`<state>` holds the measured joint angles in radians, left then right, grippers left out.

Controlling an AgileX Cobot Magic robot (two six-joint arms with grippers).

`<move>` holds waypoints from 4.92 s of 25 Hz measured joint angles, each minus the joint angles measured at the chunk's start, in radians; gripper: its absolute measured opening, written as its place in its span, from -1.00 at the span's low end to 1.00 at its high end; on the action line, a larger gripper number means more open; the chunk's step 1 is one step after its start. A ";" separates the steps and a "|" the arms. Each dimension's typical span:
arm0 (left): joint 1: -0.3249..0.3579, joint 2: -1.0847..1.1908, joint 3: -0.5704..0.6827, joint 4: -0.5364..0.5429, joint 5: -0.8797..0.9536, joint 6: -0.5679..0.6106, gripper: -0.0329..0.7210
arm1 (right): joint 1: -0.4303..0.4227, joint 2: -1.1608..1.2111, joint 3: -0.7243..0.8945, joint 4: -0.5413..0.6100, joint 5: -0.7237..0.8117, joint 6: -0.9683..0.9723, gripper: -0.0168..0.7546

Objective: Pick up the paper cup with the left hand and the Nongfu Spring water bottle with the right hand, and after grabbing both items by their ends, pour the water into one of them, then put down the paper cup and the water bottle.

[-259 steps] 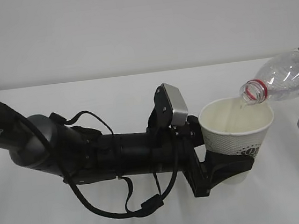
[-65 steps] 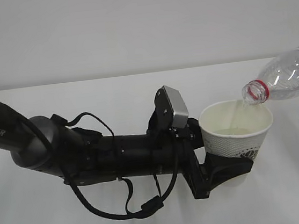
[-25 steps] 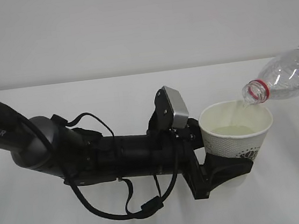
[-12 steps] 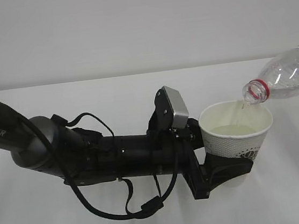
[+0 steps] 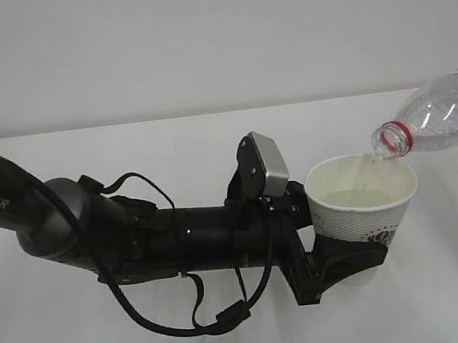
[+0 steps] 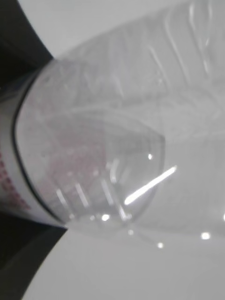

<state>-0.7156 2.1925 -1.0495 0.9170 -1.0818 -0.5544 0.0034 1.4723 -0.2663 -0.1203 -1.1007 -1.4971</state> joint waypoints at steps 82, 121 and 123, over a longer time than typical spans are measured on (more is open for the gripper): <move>0.000 0.000 0.000 -0.063 -0.021 0.000 0.51 | 0.000 0.107 0.000 -0.052 -0.006 1.049 0.33; 0.000 0.002 0.000 -0.089 0.029 0.000 0.51 | 0.000 0.306 -0.065 -0.034 -0.006 1.479 0.33; 0.000 0.002 0.000 -0.089 0.030 0.000 0.51 | 0.000 0.327 -0.093 -0.034 -0.006 1.492 0.33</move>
<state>-0.7156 2.1946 -1.0495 0.8283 -1.0514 -0.5544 0.0034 1.7992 -0.3590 -0.1544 -1.1072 -0.0053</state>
